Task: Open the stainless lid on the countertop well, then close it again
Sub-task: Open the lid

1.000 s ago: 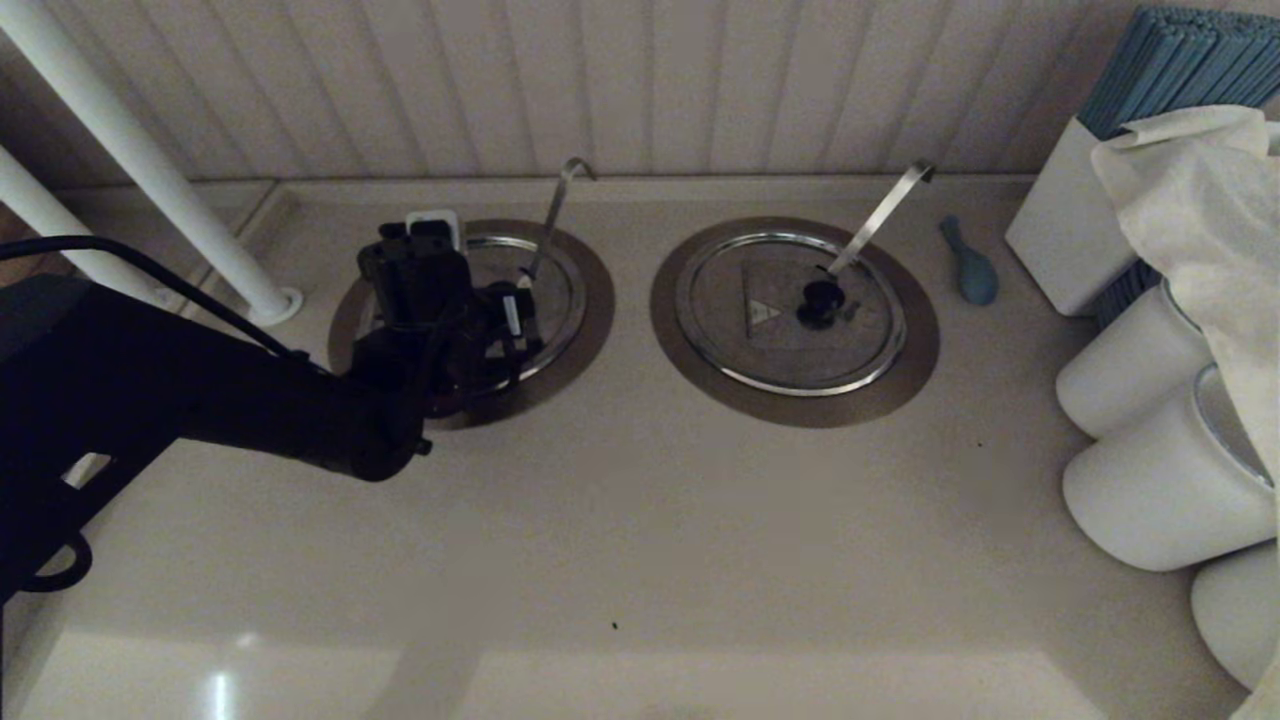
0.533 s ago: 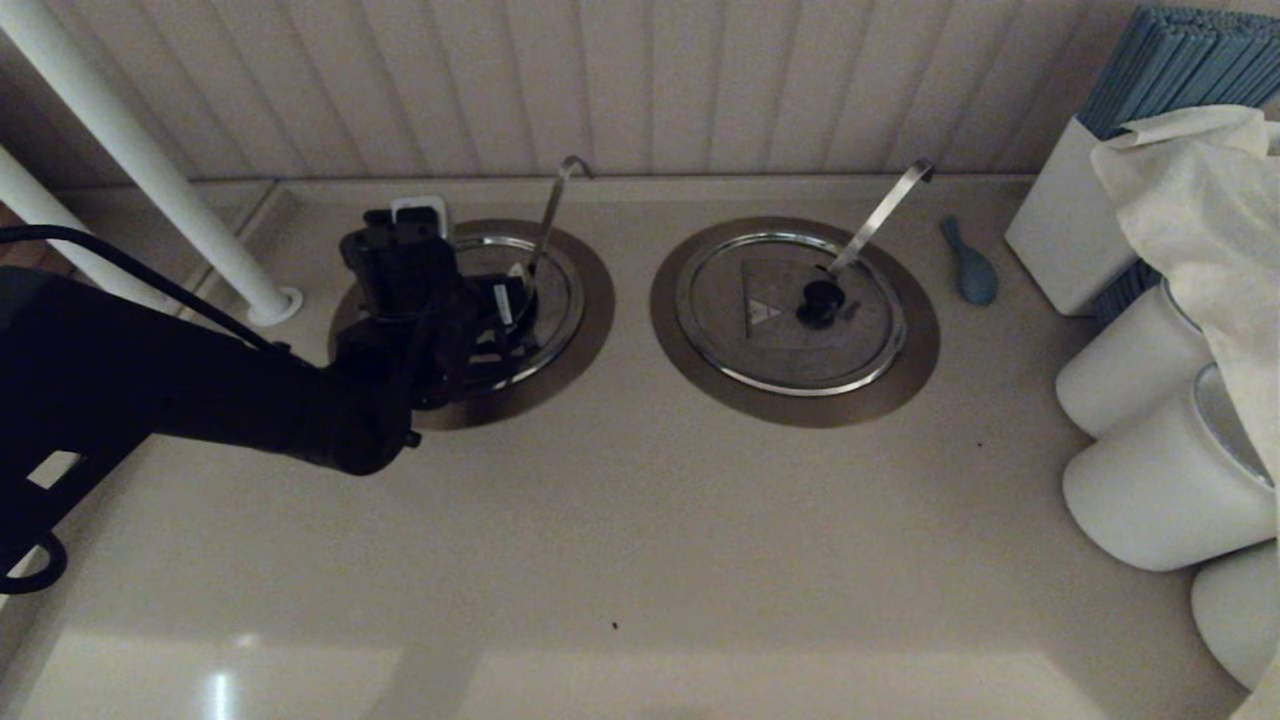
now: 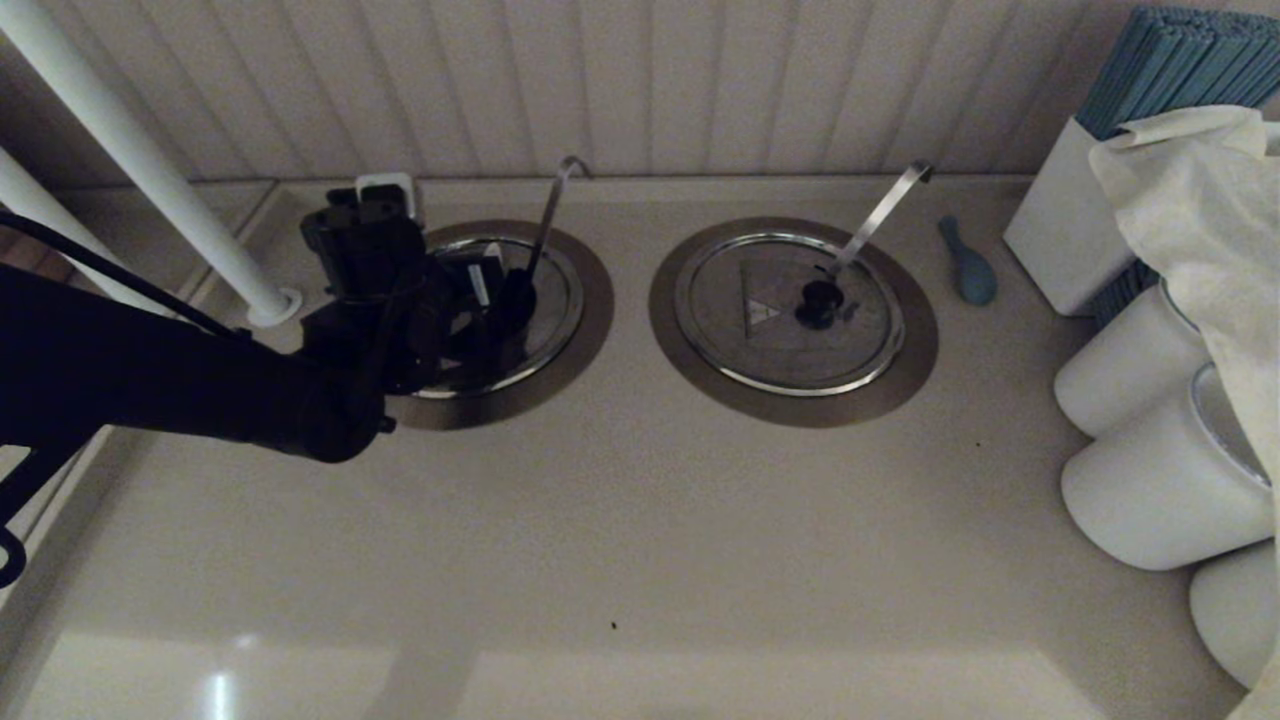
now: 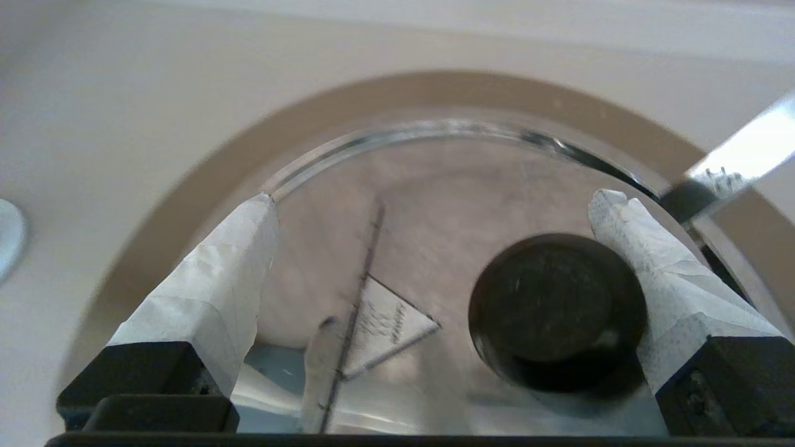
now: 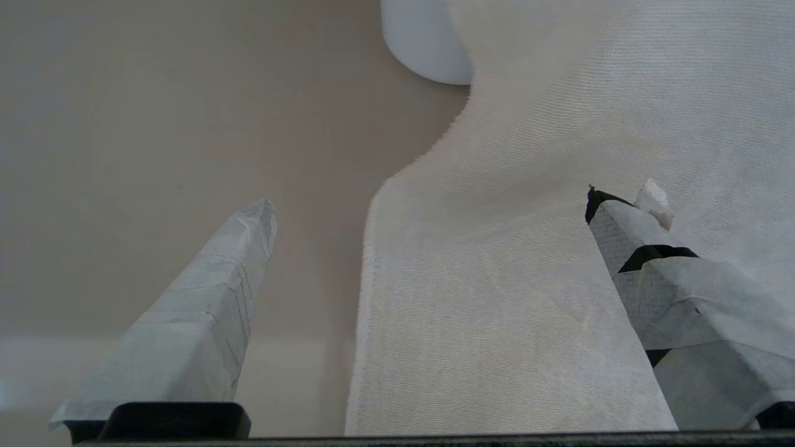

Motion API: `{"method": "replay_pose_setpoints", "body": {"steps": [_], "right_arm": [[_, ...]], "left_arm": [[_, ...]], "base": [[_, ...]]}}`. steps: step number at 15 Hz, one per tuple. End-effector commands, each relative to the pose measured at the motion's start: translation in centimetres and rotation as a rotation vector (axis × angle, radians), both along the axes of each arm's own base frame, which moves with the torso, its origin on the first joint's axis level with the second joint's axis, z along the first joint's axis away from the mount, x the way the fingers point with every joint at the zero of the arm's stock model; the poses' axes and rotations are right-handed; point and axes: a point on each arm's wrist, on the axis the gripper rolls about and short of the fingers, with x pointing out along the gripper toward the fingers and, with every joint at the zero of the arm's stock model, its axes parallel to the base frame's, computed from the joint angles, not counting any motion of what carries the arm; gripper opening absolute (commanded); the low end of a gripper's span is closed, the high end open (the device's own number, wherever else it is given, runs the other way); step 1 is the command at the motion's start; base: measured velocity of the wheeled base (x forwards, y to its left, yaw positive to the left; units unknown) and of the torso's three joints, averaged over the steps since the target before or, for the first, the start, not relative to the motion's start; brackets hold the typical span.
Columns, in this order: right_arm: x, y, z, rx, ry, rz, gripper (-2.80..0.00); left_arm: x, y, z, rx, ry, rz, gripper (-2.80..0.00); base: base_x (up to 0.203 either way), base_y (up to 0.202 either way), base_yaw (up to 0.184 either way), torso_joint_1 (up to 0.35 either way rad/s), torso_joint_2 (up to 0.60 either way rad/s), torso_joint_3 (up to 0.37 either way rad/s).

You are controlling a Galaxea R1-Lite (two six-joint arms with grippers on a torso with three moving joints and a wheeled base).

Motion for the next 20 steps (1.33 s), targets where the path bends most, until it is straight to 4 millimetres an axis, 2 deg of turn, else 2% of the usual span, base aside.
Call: {"method": "replay_pose_setpoints", "body": {"steps": [1, 10, 14, 17, 20], "right_arm": [[0.0, 0.0, 0.0, -0.001, 0.001, 0.001, 0.0], [0.0, 0.0, 0.0, -0.001, 0.0, 0.001, 0.0], [0.0, 0.0, 0.0, -0.001, 0.001, 0.001, 0.0], [0.0, 0.0, 0.0, -0.001, 0.0, 0.001, 0.0], [0.0, 0.0, 0.0, -0.001, 0.001, 0.001, 0.0]], "left_arm": [[-0.2, 0.5, 0.7, -0.007, -0.019, 0.006, 0.0], [-0.9, 3.1, 2.9, -0.017, -0.075, 0.014, 0.0], [-0.7, 4.1, 2.8, -0.013, -0.074, 0.026, 0.0], [-0.2, 5.9, 2.5, -0.006, -0.069, 0.04, 0.0], [-0.3, 8.6, 3.4, -0.006, -0.095, 0.066, 0.0]], "base": [[0.0, 0.0, 0.0, 0.0, 0.0, 0.0], [0.0, 0.0, 0.0, 0.0, 0.0, 0.0], [0.0, 0.0, 0.0, 0.0, 0.0, 0.0], [0.0, 0.0, 0.0, 0.0, 0.0, 0.0], [0.0, 0.0, 0.0, 0.0, 0.0, 0.0]]}}
